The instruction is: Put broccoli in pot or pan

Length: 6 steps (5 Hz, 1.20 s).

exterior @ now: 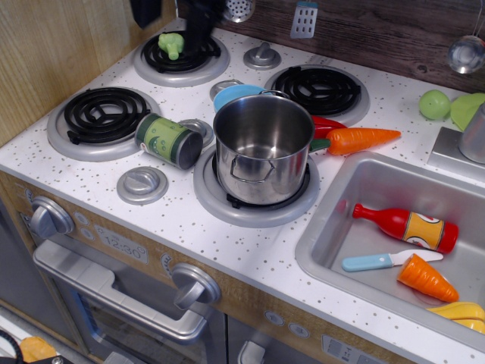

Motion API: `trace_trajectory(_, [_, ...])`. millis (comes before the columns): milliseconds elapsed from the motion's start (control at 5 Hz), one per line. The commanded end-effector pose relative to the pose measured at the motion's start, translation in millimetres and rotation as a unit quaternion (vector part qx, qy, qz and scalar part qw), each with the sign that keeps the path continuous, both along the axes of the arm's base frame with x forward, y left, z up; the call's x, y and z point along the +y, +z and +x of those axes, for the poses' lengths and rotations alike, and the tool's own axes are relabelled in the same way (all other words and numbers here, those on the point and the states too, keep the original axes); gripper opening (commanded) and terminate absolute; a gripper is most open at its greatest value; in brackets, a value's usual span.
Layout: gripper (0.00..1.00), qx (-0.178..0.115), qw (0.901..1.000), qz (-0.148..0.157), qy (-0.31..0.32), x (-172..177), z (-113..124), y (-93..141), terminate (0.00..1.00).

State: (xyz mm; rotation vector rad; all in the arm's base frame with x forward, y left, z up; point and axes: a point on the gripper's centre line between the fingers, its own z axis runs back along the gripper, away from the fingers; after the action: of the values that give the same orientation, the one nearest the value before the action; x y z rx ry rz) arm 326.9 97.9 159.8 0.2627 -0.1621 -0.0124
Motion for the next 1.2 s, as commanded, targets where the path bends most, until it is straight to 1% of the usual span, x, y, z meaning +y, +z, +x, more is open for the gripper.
trace_trajectory(0, [1.0,-0.084,0.9958,0.028,-0.024,36.4,42.4,-5.2,0.0])
trace_trajectory(200, [1.0,-0.136,0.989,0.038,-0.045,60.4,69.9,-23.1,0.0])
trace_trajectory(400, [1.0,-0.156,0.9852,0.033,-0.063,76.3,89.2,-33.0,0.0])
trace_trajectory(600, [1.0,-0.183,0.9788,0.039,-0.082,88.6,103.4,-44.6,0.0])
trace_trajectory(800, [1.0,-0.194,0.9752,0.032,-0.102,104.8,112.9,-53.9,0.0])
trace_trajectory(1000, [1.0,-0.204,0.9723,0.026,-0.112,113.8,120.2,-60.0,0.0])
